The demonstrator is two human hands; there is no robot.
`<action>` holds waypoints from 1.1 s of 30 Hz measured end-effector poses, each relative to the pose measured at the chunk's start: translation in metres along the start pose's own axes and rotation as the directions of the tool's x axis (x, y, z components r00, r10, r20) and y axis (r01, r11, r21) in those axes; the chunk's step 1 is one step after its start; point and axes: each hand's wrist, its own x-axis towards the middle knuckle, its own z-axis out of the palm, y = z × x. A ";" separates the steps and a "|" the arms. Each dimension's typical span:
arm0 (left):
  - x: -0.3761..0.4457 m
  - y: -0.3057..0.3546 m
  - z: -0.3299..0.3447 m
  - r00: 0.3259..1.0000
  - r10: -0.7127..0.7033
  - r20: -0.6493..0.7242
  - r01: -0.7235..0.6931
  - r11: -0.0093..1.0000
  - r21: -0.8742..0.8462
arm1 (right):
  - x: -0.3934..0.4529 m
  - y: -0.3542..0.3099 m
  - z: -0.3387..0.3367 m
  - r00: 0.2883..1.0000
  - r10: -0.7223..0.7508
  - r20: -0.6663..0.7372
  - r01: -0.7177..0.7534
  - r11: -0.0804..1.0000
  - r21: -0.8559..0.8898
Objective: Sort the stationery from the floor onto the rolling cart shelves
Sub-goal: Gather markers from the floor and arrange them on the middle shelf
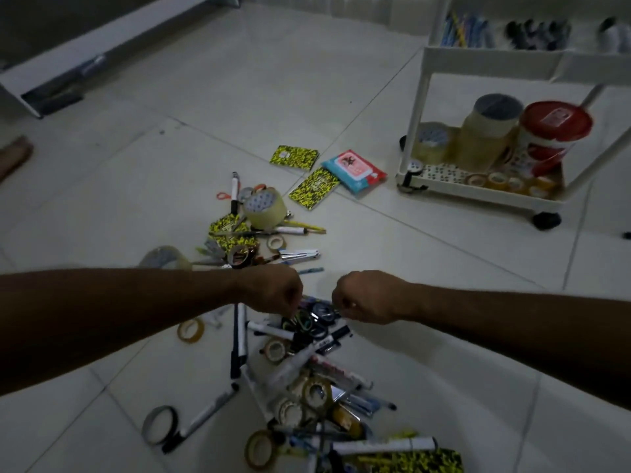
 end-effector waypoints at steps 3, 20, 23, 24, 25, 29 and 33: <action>-0.011 -0.013 0.017 0.996 -0.025 -0.081 0.028 0.999 0.034 | 0.018 0.007 0.009 0.992 0.101 -0.076 -0.098 0.994 0.042; -0.035 -0.039 0.052 0.996 0.078 -0.036 -0.071 0.983 0.168 | 0.020 0.027 0.006 0.967 0.250 -0.045 -0.238 0.954 0.184; -0.046 -0.053 0.055 0.996 0.006 -0.092 0.001 0.997 0.079 | 0.004 0.025 0.008 0.969 0.233 -0.081 -0.207 0.946 0.248; -0.050 -0.055 0.058 0.994 -0.021 -0.108 0.026 0.999 0.043 | 0.001 0.021 0.010 0.972 0.220 -0.088 -0.190 0.945 0.265; -0.052 -0.058 0.063 0.989 -0.043 -0.139 0.044 0.999 0.001 | -0.002 0.016 0.013 0.976 0.202 -0.088 -0.170 0.944 0.284; -0.058 -0.054 0.066 0.952 -0.300 -0.054 0.290 0.945 -0.151 | -0.003 -0.005 0.026 0.999 0.052 0.009 -0.052 0.964 0.261; -0.056 -0.061 0.070 0.869 -0.490 0.070 0.494 0.854 -0.164 | 0.004 -0.010 0.036 0.999 0.008 0.040 -0.013 0.991 0.135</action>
